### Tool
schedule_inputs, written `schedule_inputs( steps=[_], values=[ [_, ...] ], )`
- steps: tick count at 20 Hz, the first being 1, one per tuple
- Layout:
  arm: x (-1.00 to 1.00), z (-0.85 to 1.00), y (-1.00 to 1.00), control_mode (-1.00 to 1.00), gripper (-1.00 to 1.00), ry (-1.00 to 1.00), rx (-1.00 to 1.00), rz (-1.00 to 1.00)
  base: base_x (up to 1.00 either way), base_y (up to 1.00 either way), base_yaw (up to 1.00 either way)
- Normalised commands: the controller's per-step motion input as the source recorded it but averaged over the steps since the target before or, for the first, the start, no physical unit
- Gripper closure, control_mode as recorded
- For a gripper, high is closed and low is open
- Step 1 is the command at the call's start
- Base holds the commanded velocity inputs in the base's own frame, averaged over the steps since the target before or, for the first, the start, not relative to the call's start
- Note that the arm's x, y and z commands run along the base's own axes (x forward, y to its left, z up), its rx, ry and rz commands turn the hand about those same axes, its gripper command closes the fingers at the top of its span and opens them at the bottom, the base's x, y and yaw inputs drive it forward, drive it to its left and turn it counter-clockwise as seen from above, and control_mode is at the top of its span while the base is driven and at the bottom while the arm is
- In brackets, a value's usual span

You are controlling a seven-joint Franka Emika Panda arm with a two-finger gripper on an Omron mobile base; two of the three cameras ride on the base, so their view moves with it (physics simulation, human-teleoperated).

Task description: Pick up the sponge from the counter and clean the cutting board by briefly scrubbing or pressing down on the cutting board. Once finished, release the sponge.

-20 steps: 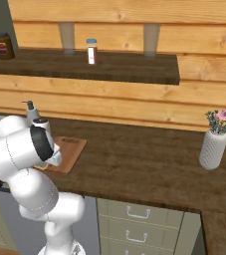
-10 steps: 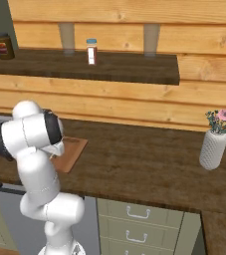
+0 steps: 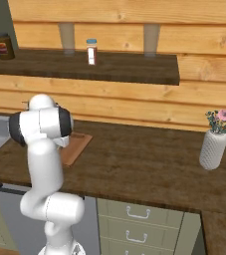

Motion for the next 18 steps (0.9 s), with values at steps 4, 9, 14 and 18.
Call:
schedule_inputs(
  steps=[4,9,14,18],
  values=[
    [0.63,0.00,-0.53,-1.00,1.00,-0.04,0.00,-0.08,0.00,0.00,0.00],
    [0.66,-0.11,-0.52,-1.00,1.00,0.00,0.00,-0.07,0.00,0.00,0.00],
    [0.10,-0.79,-0.16,-1.00,1.00,0.01,0.01,-0.02,0.00,0.00,0.00],
    [-0.63,-0.61,-0.12,-1.00,1.00,0.01,0.01,0.00,0.00,0.00,0.00]
  ],
)
